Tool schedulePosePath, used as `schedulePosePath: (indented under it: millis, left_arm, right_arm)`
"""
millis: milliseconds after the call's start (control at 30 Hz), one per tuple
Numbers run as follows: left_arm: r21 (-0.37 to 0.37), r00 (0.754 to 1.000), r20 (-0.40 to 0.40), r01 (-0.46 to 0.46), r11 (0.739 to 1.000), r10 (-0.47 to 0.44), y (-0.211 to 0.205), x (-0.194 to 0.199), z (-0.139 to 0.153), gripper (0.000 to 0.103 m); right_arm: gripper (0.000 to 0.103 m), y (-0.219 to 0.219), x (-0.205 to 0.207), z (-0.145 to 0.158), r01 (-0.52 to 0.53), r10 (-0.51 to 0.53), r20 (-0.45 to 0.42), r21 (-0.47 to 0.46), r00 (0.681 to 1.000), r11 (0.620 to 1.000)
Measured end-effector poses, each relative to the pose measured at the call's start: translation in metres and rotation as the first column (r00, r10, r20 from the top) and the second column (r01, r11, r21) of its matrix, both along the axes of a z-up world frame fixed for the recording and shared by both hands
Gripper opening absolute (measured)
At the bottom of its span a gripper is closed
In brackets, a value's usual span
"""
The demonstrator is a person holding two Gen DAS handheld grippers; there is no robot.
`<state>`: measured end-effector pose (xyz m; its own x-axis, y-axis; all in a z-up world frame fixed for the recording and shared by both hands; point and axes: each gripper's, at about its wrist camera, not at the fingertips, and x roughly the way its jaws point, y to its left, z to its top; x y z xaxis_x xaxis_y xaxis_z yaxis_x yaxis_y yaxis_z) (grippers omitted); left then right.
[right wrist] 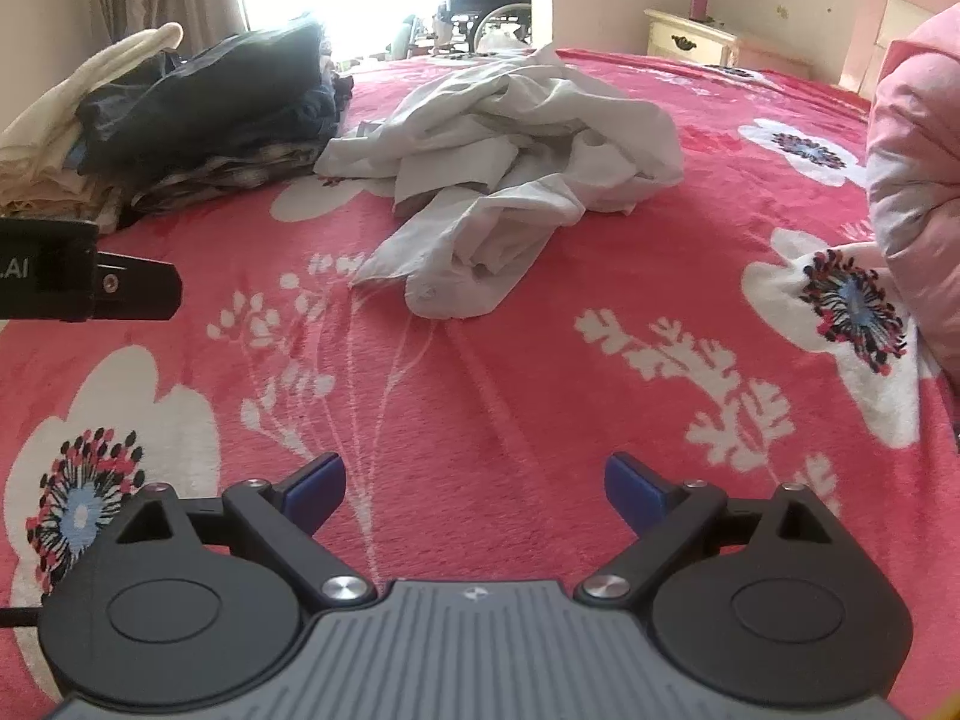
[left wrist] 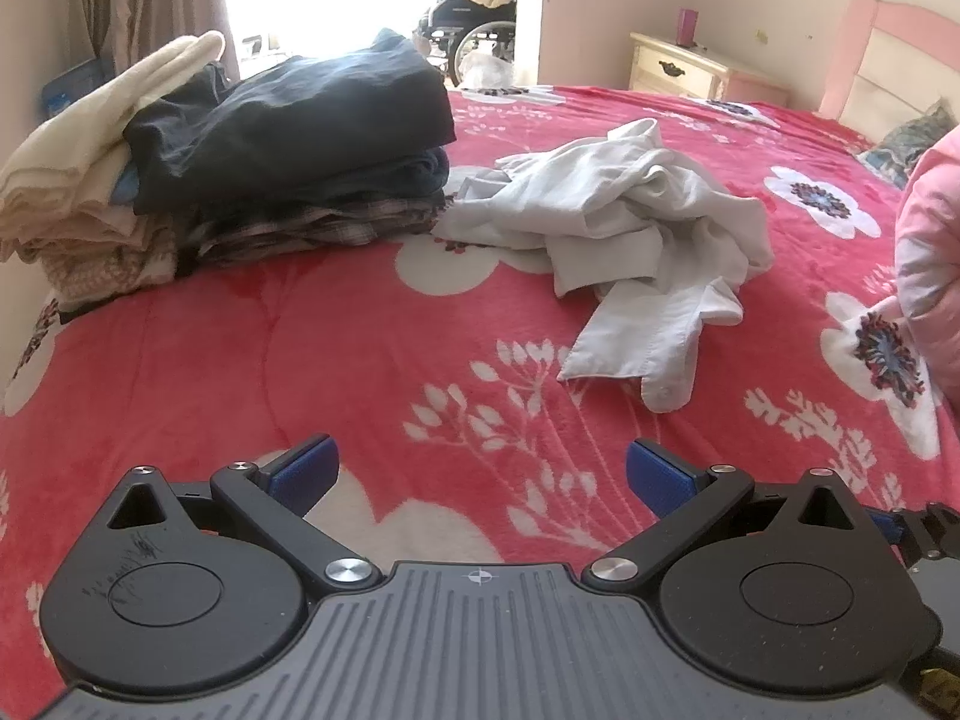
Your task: Fold clothes
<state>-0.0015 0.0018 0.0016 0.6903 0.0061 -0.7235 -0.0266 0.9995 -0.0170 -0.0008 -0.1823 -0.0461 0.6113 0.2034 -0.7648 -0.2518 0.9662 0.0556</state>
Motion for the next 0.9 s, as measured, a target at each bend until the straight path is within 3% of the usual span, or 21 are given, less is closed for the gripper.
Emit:
schedulePosePath:
  millis: [200,367,900]
  left_arm:
    - [0.016,1.0,0.019,-0.014,1.0,0.014,0.004,-0.004,0.005,0.103]
    - [0.022,0.999,0.034,-0.029,0.999,0.028,0.005,-0.009,0.011,0.103]
    - [0.025,0.998,0.047,-0.035,0.999,0.034,0.013,-0.012,0.011,0.103]
  right_arm:
    - [0.096,0.0,0.004,0.009,0.017,-0.017,-0.005,-0.006,1.0,1.0]
    - [0.098,0.001,-0.001,0.023,0.033,-0.031,0.056,-0.033,0.998,0.999]
    - [0.099,0.01,-0.002,0.027,0.036,-0.031,0.082,-0.056,0.996,0.998]
